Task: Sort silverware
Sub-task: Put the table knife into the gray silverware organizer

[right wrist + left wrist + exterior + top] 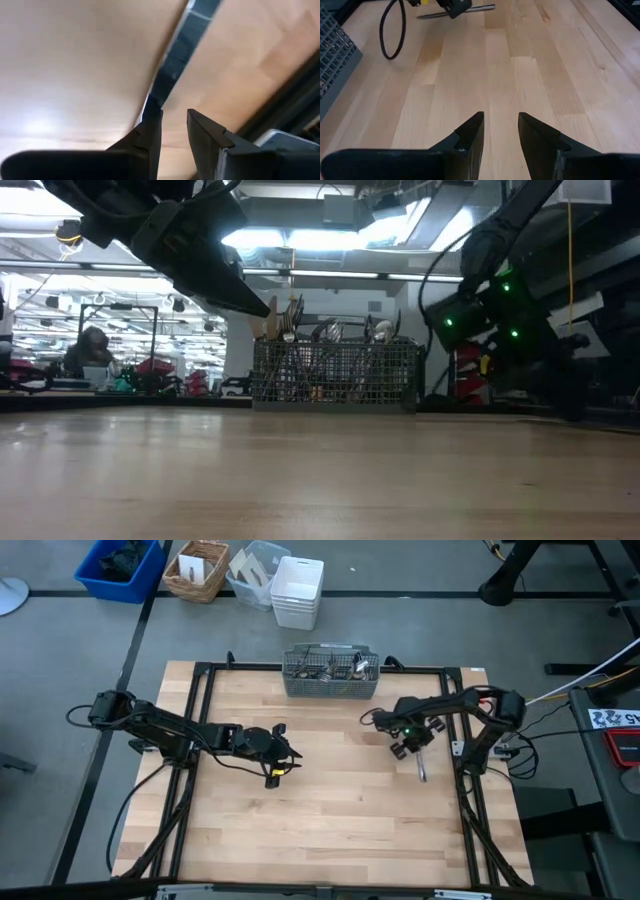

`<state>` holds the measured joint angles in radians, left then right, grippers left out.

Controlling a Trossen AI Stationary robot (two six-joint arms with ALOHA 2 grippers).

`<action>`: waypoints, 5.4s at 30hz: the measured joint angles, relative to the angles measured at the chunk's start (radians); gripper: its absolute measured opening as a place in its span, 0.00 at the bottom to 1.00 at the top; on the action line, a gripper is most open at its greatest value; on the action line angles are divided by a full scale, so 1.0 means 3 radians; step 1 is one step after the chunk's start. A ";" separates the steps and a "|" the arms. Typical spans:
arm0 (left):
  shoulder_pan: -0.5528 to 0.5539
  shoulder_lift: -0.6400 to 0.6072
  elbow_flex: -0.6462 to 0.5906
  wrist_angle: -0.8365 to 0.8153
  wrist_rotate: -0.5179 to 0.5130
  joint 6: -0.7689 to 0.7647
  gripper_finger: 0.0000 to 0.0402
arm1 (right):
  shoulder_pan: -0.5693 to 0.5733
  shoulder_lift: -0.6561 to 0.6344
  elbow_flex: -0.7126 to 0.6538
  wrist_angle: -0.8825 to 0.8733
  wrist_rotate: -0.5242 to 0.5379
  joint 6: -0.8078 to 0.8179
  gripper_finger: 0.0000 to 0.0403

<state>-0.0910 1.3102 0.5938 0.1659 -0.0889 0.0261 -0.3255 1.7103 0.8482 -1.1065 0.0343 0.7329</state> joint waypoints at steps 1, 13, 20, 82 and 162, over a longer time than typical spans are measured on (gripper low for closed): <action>0.0000 0.0000 0.0000 0.0000 0.0001 0.0000 0.28 | 0.0060 0.0000 0.0028 0.0016 -0.0012 0.0046 0.24; 0.0000 0.0000 0.0000 0.0000 0.0000 -0.0009 0.28 | 0.0735 -0.0006 0.0297 0.0715 -0.0399 0.0385 0.24; 0.0000 0.0000 0.0000 0.0001 0.0001 -0.0011 0.28 | 0.1057 0.0007 0.0366 0.1205 -0.0535 0.0534 0.24; -0.0039 0.3040 0.3038 -0.0158 0.0372 0.0012 0.28 | 0.1369 -0.1646 0.0383 0.0258 -0.0240 -0.0638 0.24; 0.0094 0.2670 0.2991 -0.3042 0.0334 -0.0061 0.07 | 0.1369 -0.1666 0.0384 0.0283 -0.0158 -0.0640 0.24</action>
<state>-0.0628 2.1113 1.4910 -0.7468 0.0114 0.0077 0.0853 1.2106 0.9634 -1.0216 -0.0130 0.5407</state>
